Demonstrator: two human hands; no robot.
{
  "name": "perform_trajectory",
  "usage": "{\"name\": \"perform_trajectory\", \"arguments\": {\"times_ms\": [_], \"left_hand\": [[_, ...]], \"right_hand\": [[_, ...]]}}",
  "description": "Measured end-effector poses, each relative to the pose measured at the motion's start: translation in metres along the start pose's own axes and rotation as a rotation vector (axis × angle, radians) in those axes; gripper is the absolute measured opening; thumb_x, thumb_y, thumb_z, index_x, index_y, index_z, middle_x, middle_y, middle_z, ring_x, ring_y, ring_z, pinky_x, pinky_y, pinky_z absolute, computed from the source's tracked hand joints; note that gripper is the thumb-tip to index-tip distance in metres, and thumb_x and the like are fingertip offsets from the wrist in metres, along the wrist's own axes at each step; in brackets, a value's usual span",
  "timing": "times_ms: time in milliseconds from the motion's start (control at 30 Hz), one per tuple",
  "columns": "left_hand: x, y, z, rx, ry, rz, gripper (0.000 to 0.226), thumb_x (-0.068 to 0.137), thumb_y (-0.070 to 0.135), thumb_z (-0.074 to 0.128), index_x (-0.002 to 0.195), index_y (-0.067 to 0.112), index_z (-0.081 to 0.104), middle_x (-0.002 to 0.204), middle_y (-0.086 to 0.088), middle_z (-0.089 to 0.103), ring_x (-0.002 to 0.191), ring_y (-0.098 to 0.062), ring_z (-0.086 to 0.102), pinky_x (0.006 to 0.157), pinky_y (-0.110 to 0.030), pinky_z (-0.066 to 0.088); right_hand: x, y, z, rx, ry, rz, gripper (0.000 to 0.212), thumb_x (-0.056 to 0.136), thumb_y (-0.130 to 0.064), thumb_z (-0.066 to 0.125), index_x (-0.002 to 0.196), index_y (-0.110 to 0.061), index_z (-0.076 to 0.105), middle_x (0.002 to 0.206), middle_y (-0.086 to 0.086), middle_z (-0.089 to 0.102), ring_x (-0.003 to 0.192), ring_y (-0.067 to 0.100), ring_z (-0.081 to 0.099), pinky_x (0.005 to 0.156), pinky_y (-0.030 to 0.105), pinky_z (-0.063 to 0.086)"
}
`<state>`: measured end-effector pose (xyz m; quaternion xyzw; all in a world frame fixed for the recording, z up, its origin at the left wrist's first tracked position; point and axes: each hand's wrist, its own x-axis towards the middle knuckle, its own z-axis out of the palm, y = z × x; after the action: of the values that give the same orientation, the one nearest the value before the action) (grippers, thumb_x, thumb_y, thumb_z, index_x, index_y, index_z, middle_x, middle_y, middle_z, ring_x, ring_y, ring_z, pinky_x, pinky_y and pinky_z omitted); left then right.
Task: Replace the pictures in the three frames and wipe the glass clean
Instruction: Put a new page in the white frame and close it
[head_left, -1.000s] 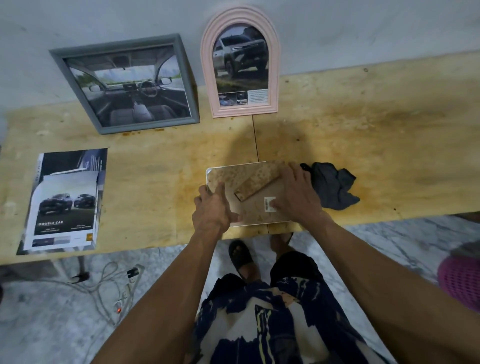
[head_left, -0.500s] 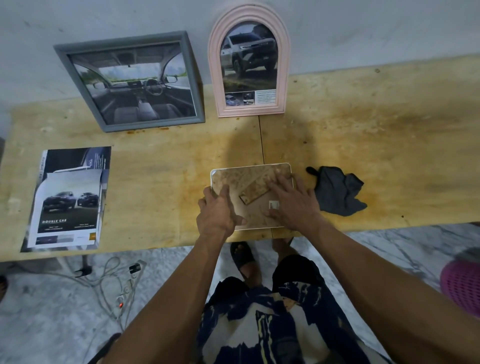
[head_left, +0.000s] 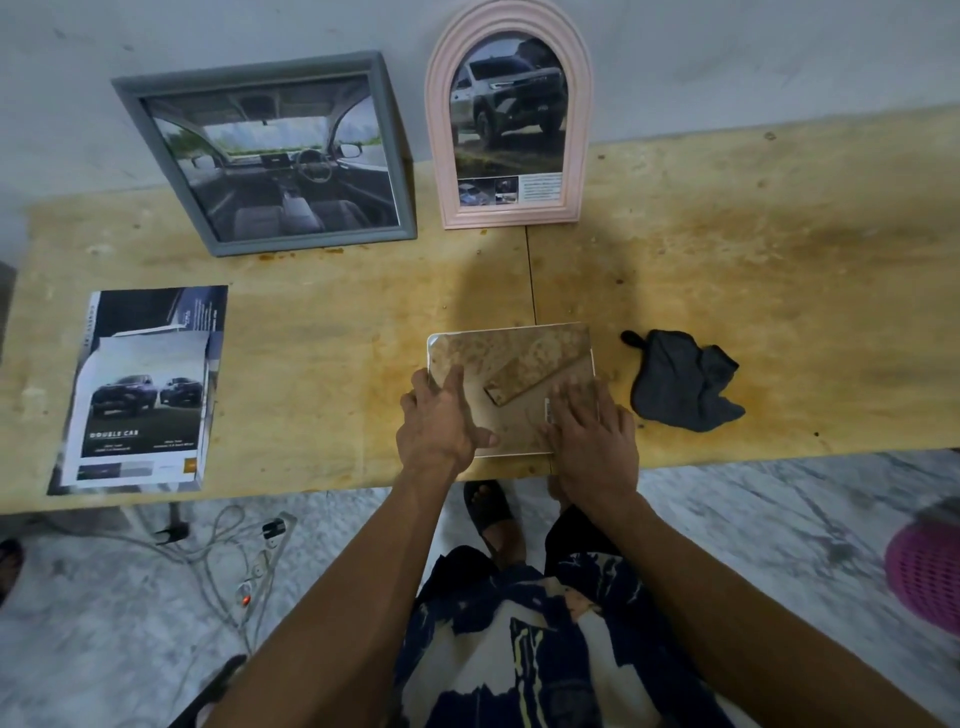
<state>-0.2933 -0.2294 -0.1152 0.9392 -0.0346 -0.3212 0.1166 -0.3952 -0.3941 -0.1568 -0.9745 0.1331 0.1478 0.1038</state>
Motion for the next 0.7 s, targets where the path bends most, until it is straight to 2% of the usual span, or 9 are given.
{"name": "perform_trajectory", "arguments": {"times_ms": [100, 167, 300, 367, 433, 500, 600, 700], "left_hand": [[0.0, 0.001, 0.001, 0.018, 0.007, 0.005, 0.1, 0.07, 0.048, 0.087, 0.149, 0.034, 0.026, 0.144, -0.007, 0.024, 0.129, -0.032, 0.036, 0.076, -0.044, 0.048], [-0.001, 0.001, 0.0, 0.011, 0.008, 0.011, 0.099, 0.07, 0.047, 0.087, 0.148, 0.034, 0.027, 0.142, -0.007, 0.025, 0.127, -0.032, 0.037, 0.077, -0.044, 0.048], [-0.002, -0.003, -0.001, 0.012, -0.001, 0.041, 0.1, 0.073, 0.044, 0.085, 0.151, 0.035, 0.024, 0.141, -0.007, 0.025, 0.125, -0.032, 0.037, 0.079, -0.044, 0.048], [0.0, -0.009, -0.002, 0.015, -0.025, 0.059, 0.105, 0.071, 0.042, 0.087, 0.153, 0.036, 0.021, 0.142, -0.006, 0.023, 0.125, -0.032, 0.036, 0.082, -0.046, 0.05], [0.002, -0.015, -0.003, 0.014, -0.041, 0.08, 0.11, 0.068, 0.04, 0.089, 0.154, 0.039, 0.02, 0.144, -0.004, 0.022, 0.125, -0.032, 0.036, 0.086, -0.048, 0.052], [0.003, -0.019, -0.002, 0.014, -0.031, 0.093, 0.111, 0.068, 0.039, 0.09, 0.155, 0.039, 0.021, 0.144, -0.004, 0.023, 0.124, -0.032, 0.037, 0.087, -0.048, 0.051], [0.004, -0.018, -0.001, 0.019, -0.019, 0.098, 0.109, 0.068, 0.037, 0.09, 0.154, 0.038, 0.023, 0.144, -0.004, 0.025, 0.124, -0.032, 0.038, 0.084, -0.047, 0.05], [0.004, -0.017, -0.002, 0.019, -0.02, 0.096, 0.108, 0.067, 0.036, 0.09, 0.153, 0.036, 0.025, 0.143, -0.005, 0.025, 0.126, -0.031, 0.036, 0.08, -0.046, 0.051]], "right_hand": [[0.006, 0.003, -0.007, -0.067, -0.008, -0.034, 0.058, 0.094, -0.044, 0.024, 0.134, -0.018, 0.058, 0.142, 0.006, 0.054, 0.132, 0.033, 0.042, 0.105, 0.057, 0.025], [0.006, 0.004, -0.01, -0.066, -0.032, -0.042, 0.054, 0.094, -0.045, 0.033, 0.137, -0.02, 0.055, 0.145, 0.004, 0.051, 0.134, 0.032, 0.039, 0.107, 0.057, 0.022], [0.007, 0.017, -0.014, 0.041, -0.084, -0.082, 0.056, 0.096, -0.051, 0.046, 0.147, -0.027, 0.042, 0.156, -0.006, 0.035, 0.144, 0.025, 0.022, 0.11, 0.05, 0.027], [0.007, 0.029, -0.018, 0.126, -0.038, -0.138, 0.051, 0.092, -0.05, 0.054, 0.136, -0.024, 0.057, 0.149, -0.005, 0.047, 0.14, 0.028, 0.033, 0.103, 0.05, 0.038], [0.0, 0.037, -0.018, 0.142, 0.025, -0.161, 0.049, 0.09, -0.052, 0.048, 0.124, -0.022, 0.066, 0.139, -0.003, 0.058, 0.132, 0.035, 0.046, 0.091, 0.05, 0.046], [-0.006, 0.036, -0.017, 0.114, 0.031, -0.145, 0.052, 0.091, -0.053, 0.04, 0.125, -0.024, 0.066, 0.139, -0.005, 0.058, 0.132, 0.037, 0.046, 0.089, 0.05, 0.044], [-0.008, 0.031, -0.017, 0.107, 0.006, -0.089, 0.058, 0.09, -0.06, 0.03, 0.13, -0.032, 0.062, 0.144, -0.013, 0.051, 0.138, 0.033, 0.038, 0.094, 0.049, 0.038], [-0.002, 0.032, -0.025, 0.107, 0.0, -0.103, 0.056, 0.086, -0.064, 0.038, 0.122, -0.033, 0.067, 0.138, -0.014, 0.057, 0.134, 0.032, 0.042, 0.091, 0.046, 0.039]]}}
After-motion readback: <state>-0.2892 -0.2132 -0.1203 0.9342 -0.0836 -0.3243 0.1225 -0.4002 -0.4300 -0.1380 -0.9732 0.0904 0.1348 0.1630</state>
